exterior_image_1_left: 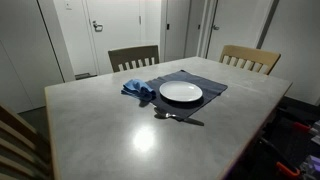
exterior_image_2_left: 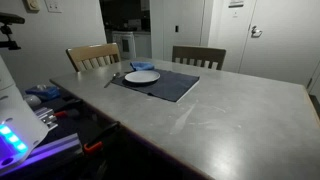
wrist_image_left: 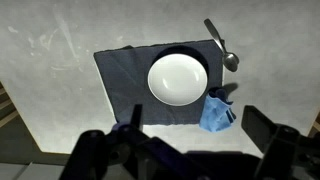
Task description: Use the blue towel to wipe the white plate
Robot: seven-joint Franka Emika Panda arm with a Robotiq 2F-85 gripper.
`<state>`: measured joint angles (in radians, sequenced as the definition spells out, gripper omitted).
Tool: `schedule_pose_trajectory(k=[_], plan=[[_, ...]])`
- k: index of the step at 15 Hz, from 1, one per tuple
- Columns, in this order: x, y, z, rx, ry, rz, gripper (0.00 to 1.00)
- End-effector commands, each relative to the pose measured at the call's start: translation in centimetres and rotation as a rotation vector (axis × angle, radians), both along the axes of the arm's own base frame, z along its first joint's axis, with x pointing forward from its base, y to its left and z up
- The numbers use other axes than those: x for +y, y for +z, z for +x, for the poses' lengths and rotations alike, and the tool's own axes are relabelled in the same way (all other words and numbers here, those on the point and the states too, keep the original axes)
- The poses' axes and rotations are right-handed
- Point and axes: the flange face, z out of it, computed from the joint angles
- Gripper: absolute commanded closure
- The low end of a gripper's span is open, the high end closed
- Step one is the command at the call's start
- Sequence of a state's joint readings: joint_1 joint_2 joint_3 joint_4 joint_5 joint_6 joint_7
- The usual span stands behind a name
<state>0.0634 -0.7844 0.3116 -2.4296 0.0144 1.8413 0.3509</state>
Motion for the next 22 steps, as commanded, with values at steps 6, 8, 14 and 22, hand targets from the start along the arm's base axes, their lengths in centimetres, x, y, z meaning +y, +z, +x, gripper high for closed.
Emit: schedule_pose_trajectory(k=[6, 8, 14, 22], plan=[[1.1, -2.8, 3.8, -0.070, 0.102, 0.045, 0.00], [1.7, -4.4, 5.9, -0.101, 0.149, 0.071, 0.00], [3.1, -10.4, 13.4, -0.106, 0.233, 0.126, 0.00], [3.2, -12.2, 15.1, -0.075, 0.217, 0.153, 0.00]])
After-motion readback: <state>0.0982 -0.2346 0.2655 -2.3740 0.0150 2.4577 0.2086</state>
